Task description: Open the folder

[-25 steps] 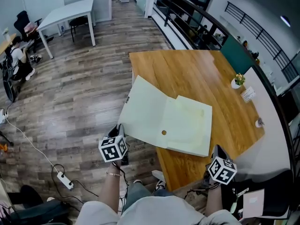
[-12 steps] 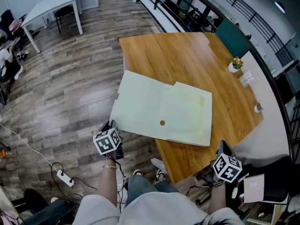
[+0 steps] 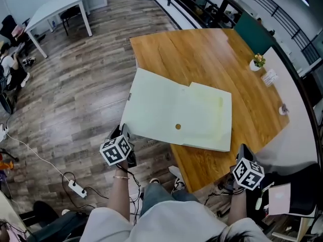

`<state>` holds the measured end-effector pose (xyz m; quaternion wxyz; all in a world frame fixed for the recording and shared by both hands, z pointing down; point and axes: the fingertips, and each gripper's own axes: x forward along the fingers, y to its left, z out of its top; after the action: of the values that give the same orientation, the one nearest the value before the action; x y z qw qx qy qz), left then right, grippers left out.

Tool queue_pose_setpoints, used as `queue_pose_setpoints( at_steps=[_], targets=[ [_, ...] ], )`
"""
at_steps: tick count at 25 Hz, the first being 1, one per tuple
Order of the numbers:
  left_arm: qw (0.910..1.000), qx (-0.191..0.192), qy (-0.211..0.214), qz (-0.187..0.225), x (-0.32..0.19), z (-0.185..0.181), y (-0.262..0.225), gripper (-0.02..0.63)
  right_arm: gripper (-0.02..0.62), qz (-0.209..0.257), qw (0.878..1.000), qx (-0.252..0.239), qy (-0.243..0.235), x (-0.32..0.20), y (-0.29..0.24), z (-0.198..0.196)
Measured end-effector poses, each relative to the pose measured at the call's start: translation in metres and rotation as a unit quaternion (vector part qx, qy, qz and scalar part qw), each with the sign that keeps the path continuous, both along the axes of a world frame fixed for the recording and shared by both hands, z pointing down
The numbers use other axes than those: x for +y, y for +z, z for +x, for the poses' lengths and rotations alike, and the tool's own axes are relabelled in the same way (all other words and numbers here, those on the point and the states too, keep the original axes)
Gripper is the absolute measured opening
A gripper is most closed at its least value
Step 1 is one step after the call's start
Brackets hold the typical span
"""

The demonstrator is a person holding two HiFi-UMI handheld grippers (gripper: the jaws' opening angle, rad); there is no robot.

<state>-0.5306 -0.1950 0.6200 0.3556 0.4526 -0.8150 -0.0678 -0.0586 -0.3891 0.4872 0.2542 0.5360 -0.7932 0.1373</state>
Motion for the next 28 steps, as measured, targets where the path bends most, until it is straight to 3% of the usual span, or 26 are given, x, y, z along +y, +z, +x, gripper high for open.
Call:
queue_pose_setpoints(
  at_steps=[4,12,18,28],
  targets=[
    [0.9999,0.004,-0.003,0.010,0.001,0.005,-0.017,0.109,0.002,-0.004,1.000,-0.019,-0.014,-0.003,0.001,-0.006],
    [0.9987,-0.033,-0.023,0.031,0.013,0.023,-0.069,0.139,0.002,-0.001,0.997,-0.060,-0.052,-0.014,-0.007,-0.014],
    [0.9944,-0.090,-0.034,0.044,0.022,0.050,-0.119,0.140,0.002,0.008,0.993,-0.082,-0.079,-0.031,-0.010,-0.010],
    [0.9817,-0.181,-0.018,0.055,0.011,0.123,-0.180,0.131,0.002,0.023,0.988,-0.113,-0.099,-0.045,-0.027,0.011]
  ],
)
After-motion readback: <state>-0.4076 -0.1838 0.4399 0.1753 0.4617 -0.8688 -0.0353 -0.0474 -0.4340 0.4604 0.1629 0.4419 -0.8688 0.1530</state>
